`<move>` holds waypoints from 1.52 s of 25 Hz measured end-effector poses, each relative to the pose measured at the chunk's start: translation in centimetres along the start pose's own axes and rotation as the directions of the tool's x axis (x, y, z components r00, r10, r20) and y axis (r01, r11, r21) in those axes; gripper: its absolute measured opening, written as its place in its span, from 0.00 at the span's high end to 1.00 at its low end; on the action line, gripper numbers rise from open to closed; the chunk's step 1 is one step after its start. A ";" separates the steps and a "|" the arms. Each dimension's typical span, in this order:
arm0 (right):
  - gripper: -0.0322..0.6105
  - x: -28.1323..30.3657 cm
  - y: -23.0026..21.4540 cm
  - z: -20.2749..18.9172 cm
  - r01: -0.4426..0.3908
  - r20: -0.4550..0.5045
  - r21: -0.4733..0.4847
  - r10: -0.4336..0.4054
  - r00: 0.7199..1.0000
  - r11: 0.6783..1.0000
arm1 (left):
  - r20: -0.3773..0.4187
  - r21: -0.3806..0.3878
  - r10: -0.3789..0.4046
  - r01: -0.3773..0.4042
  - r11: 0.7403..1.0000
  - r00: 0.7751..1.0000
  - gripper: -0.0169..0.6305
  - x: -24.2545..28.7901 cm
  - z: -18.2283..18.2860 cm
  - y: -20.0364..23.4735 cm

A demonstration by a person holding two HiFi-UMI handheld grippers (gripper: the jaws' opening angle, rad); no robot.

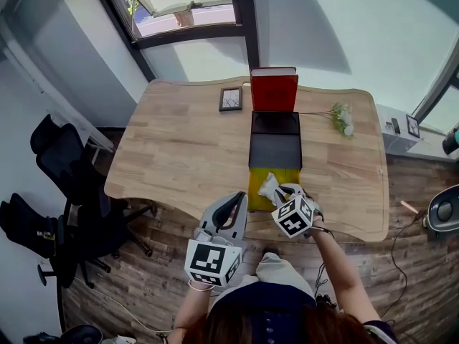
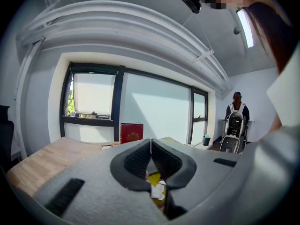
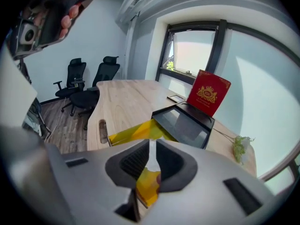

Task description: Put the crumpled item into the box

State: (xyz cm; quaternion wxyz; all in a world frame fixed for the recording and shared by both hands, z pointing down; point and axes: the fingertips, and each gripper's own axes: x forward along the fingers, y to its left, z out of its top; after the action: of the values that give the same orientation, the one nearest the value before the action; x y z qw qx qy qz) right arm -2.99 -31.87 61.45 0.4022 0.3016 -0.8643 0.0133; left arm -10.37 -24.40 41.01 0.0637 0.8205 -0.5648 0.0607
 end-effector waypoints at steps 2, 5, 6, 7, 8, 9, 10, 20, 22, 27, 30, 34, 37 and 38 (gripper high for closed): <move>0.87 -0.9 -0.3 0.5 0.016 0.022 0.035 -0.017 1.000 0.999 | 0.008 0.003 -0.006 0.006 1.000 1.000 0.93 -0.2 0.3 -0.2; 0.88 -2.0 -0.3 1.0 0.033 0.048 0.067 -0.036 0.998 0.997 | 0.018 0.005 -0.016 0.016 1.000 1.000 0.93 -0.5 0.4 -0.6; 0.88 -2.4 -0.3 1.2 0.040 0.054 0.073 -0.044 0.998 0.997 | 0.020 0.005 -0.019 0.019 1.000 1.000 0.93 -0.6 0.4 -0.7; 0.88 -2.7 -0.3 1.3 0.047 0.060 0.078 -0.052 0.997 0.996 | 0.022 0.005 -0.021 0.021 1.000 1.000 0.93 -0.7 0.5 -0.8; 0.88 -3.1 -0.4 1.5 0.055 0.067 0.084 -0.060 0.996 0.995 | 0.025 0.005 -0.024 0.024 1.000 0.999 0.93 -0.8 0.5 -0.9; 0.89 -3.5 -0.4 1.7 0.062 0.073 0.090 -0.068 0.995 0.994 | 0.029 0.005 -0.028 0.028 1.000 0.999 0.93 -0.9 0.6 -1.0; 0.89 -3.9 -0.5 1.9 0.069 0.079 0.097 -0.076 0.994 0.993 | 0.033 0.006 -0.031 0.031 1.000 0.999 0.93 -1.0 0.7 -1.1; 0.90 -8.1 -0.6 3.4 0.149 0.147 0.170 -0.175 0.974 0.974 | 0.059 0.014 -0.064 0.063 0.998 0.996 0.93 -2.3 1.2 -2.3; 0.91 -8.9 -0.4 3.7 0.160 0.162 0.185 -0.191 0.968 0.970 | 0.063 0.016 -0.071 0.071 0.997 0.995 0.93 -2.6 1.2 -2.5; 0.91 -10.8 0.0 4.3 0.183 0.200 0.225 -0.229 0.953 0.957 | 0.075 0.017 -0.090 0.089 0.996 0.993 0.93 -3.5 1.2 -3.2; 0.91 -11.7 0.1 4.4 0.189 0.213 0.258 -0.246 0.946 0.948 | 0.080 0.018 -0.100 0.099 0.995 0.992 0.93 -3.9 1.3 -3.4; 0.91 -12.6 0.9 4.4 0.175 0.228 0.315 -0.254 0.940 0.933 | 0.086 0.020 -0.111 0.109 0.994 0.990 0.93 -4.8 1.2 -3.8; 0.91 -13.4 1.3 4.5 0.184 0.235 0.324 -0.267 0.935 0.928 | 0.092 0.022 -0.119 0.117 0.993 0.989 0.93 -5.5 1.2 -4.1; 0.91 -13.7 1.5 4.5 0.189 0.237 0.325 -0.273 0.932 0.927 | 0.092 0.022 -0.121 0.119 0.993 0.988 0.93 -5.8 1.2 -4.1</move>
State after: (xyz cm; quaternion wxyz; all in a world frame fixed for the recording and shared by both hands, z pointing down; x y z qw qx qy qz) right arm -0.08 -24.86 49.10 0.2257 0.4579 -0.8583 0.0526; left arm -8.56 -17.86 38.72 0.0337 0.8554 -0.5164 0.0229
